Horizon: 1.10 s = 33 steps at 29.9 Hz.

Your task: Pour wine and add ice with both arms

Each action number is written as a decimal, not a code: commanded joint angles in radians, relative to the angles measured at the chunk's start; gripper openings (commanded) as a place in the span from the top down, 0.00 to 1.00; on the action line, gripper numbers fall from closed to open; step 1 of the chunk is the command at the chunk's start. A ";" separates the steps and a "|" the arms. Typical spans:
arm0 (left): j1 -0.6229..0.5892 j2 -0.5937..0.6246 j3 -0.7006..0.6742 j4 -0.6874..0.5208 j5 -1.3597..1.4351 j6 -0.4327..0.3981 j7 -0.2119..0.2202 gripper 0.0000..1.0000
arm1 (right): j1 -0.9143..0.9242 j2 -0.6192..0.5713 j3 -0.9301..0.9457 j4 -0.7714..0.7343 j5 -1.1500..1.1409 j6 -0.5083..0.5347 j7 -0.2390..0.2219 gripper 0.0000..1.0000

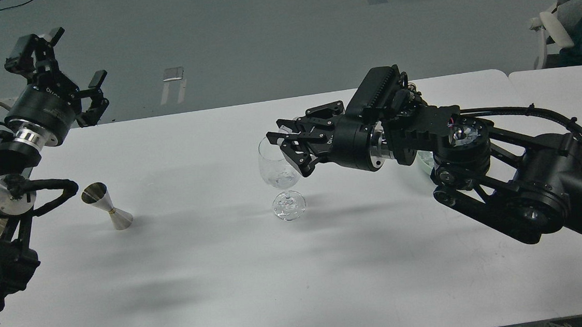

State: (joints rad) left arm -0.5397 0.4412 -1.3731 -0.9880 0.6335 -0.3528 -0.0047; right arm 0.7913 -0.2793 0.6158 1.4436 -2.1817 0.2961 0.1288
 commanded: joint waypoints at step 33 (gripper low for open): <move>0.009 -0.002 -0.003 0.000 0.000 0.000 -0.005 0.02 | 0.020 0.051 -0.002 -0.060 0.000 0.000 -0.001 0.89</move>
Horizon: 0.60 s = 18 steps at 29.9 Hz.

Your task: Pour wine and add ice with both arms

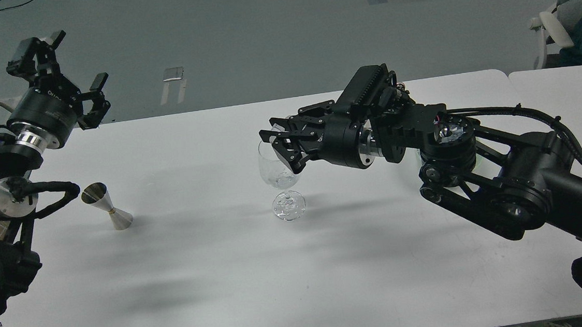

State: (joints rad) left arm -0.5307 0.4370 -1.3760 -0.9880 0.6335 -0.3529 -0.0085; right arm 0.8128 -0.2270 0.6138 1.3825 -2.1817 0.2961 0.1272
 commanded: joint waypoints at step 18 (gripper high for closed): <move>0.000 0.003 0.000 0.000 0.000 0.000 0.001 0.02 | 0.000 -0.005 0.000 0.000 0.000 0.000 0.000 0.59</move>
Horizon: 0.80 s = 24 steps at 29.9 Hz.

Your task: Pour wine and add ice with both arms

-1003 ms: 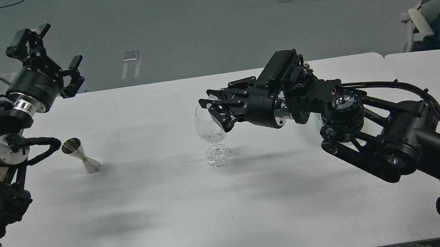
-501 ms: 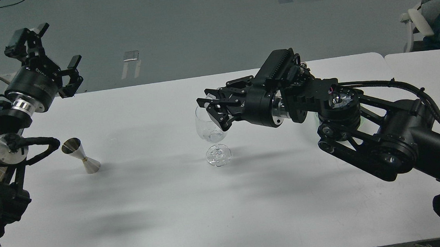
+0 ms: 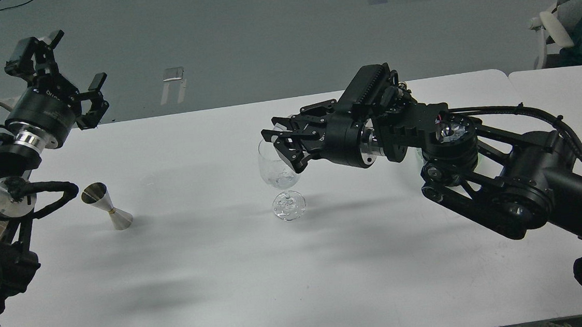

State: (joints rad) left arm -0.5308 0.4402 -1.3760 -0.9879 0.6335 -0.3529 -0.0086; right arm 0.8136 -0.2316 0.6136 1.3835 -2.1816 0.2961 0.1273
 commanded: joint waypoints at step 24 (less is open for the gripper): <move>-0.035 0.000 -0.002 0.005 -0.038 0.101 0.015 0.02 | 0.062 0.021 0.377 -0.167 0.161 -0.017 0.006 0.00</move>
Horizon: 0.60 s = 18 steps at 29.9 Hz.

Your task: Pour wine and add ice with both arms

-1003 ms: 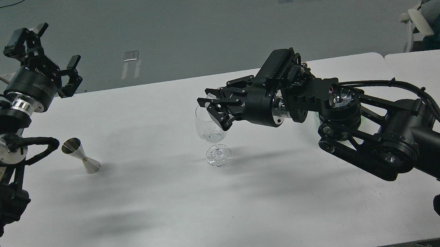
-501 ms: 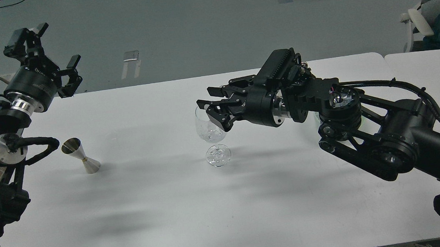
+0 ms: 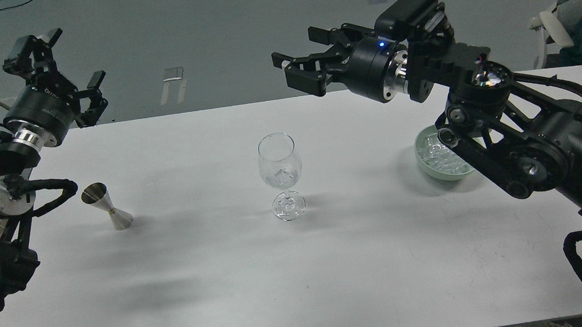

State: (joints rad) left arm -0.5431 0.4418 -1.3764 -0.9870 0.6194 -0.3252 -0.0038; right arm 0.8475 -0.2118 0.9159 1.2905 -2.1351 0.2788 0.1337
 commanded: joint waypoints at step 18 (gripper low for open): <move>-0.132 -0.046 0.016 0.031 -0.133 0.117 -0.007 0.02 | 0.237 0.078 0.212 -0.686 0.732 -0.089 -0.003 0.00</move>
State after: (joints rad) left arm -0.6554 0.4020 -1.3642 -0.9663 0.4856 -0.2108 -0.0052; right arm 1.0530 -0.1455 1.1275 0.7074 -1.5939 0.1907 0.1299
